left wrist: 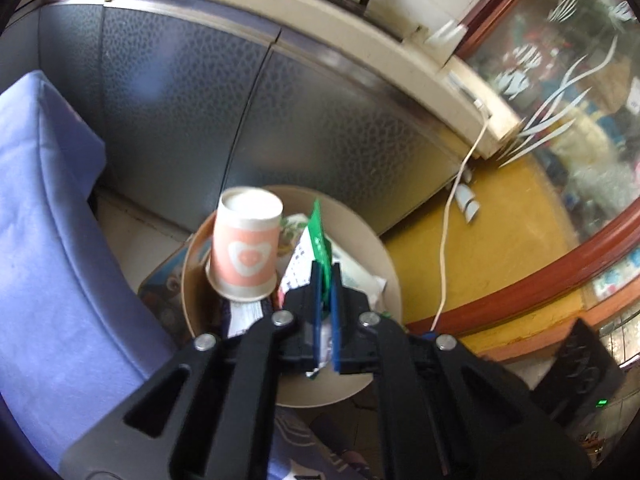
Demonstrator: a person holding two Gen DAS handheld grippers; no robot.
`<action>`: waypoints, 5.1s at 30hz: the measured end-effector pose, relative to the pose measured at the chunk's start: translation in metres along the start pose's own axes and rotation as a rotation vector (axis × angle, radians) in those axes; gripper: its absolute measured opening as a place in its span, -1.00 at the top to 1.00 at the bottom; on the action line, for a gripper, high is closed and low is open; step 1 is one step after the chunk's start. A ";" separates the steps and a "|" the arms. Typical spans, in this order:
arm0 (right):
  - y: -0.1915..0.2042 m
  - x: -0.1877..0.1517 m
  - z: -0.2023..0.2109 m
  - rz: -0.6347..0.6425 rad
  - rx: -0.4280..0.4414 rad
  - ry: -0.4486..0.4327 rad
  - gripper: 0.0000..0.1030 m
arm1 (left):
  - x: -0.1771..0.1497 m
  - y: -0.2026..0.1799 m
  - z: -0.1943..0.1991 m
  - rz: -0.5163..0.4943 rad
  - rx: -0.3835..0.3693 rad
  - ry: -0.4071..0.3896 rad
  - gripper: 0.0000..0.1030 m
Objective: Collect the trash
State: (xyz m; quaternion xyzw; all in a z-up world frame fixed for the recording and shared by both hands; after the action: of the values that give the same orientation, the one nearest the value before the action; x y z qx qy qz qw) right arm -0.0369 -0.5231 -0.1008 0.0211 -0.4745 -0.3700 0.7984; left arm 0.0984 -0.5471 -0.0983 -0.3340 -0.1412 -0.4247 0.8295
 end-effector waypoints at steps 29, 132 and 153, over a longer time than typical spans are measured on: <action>0.077 -0.018 0.051 -0.142 0.071 -0.037 -0.42 | -0.085 0.040 0.165 -0.146 0.473 -0.281 -0.20; 0.138 -0.056 0.070 -0.056 -0.095 0.012 -0.77 | -0.162 0.088 0.259 -0.037 0.733 -0.364 -0.88; 0.074 -0.058 0.080 -0.175 -0.155 0.017 -0.77 | -0.153 0.036 0.202 -0.179 0.670 -0.273 -0.88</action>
State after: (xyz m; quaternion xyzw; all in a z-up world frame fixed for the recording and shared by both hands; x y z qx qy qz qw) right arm -0.0723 -0.4086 -0.0716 0.0040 -0.4340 -0.4736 0.7664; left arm 0.0456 -0.3026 -0.0438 -0.0840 -0.4101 -0.3775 0.8260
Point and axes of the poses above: each gripper's, at about its wrist camera, not at the fingertips, and z roughly against the way its jaws point, y to its left, x to its top, the point moved 10 cm from there along -z, roughly the way its jaws point, and after that the axes turned 3 degrees about -z, right-handed, at the moved point
